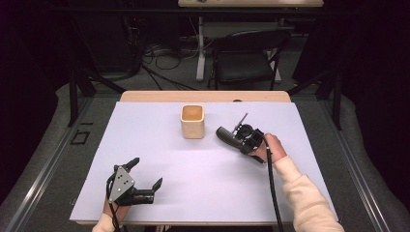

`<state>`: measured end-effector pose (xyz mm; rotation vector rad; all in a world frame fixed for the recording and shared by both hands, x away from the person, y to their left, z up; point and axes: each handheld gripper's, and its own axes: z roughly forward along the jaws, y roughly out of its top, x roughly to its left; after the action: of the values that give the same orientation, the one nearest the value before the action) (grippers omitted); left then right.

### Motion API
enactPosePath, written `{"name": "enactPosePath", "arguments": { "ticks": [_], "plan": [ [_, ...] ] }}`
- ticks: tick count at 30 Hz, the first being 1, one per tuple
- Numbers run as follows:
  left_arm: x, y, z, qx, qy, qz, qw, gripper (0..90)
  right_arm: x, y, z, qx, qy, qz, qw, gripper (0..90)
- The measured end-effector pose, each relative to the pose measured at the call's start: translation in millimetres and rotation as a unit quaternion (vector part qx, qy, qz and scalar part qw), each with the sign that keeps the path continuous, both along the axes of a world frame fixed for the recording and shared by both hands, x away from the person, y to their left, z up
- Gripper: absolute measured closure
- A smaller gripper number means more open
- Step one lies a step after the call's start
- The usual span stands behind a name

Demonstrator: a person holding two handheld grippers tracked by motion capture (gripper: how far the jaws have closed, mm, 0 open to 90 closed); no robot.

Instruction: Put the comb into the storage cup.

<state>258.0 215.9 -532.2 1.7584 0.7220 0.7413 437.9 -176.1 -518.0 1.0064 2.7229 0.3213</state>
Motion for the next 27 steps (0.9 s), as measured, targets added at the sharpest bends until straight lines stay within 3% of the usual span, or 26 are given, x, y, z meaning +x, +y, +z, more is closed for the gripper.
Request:
{"name": "enactPosePath", "arguments": {
  "ticks": [4, 6, 10, 12, 14, 15, 16, 18, 25, 27],
  "plan": [
    [-0.1, 0.0, 0.2, 0.0, -0.001, -0.001, 1.0, 0.1, -1.6, -2.1, 1.9, 0.025, -0.012, -0.003, 0.9996, 71.9],
    [-0.2, 0.1, 0.3, 0.0, -0.001, 0.0, 1.0, 0.1, -1.8, -2.7, 5.6, 0.015, -0.009, -0.003, 0.9999, 71.9],
    [-0.2, 0.2, 0.3, -0.001, -0.001, 0.0, 1.0, 0.1, -2.8, -4.9, 6.1, 0.038, -0.018, -0.006, 0.9991, 71.9],
    [-0.3, 0.2, 0.3, 0.0, -0.001, 0.0, 1.0, 0.1, -3.3, -6.4, 9.7, 0.03, -0.01, -0.009, 0.9994, 71.9],
    [-0.4, 0.1, 0.5, 0.0, -0.001, -0.001, 1.0, 0.1, -3.7, -8.1, 10.6, 0.039, -0.015, -0.009, 0.9991, 71.9],
    [-0.5, 0.1, 0.5, 0.0, -0.002, -0.001, 1.0, 0.1, -4.4, -9.2, 9.3, 0.056, -0.026, -0.011, 0.998, 71.9],
    [-0.6, 0.1, 0.5, 0.0, -0.002, -0.001, 1.0, 0.1, -5.0, -9.7, 12.3, 0.046, -0.015, -0.015, 0.9987, 71.9],
    [-0.5, 0.2, 0.5, 0.0, -0.002, -0.001, 1.0, 0.1, -5.6, -11.8, 11.2, 0.064, -0.026, -0.014, 0.9975, 71.9],
    [-0.5, 0.1, 0.5, 0.0, -0.002, -0.001, 1.0, 0.1, -7.6, -17.4, 13.9, 0.076, -0.027, -0.017, 0.9966, 71.9],
    [-0.5, 0.1, 0.6, -0.001, -0.002, -0.001, 1.0, 0.1, -8.5, -18.2, 16.2, 0.069, -0.02, -0.021, 0.9972, 71.9]
  ]
}}
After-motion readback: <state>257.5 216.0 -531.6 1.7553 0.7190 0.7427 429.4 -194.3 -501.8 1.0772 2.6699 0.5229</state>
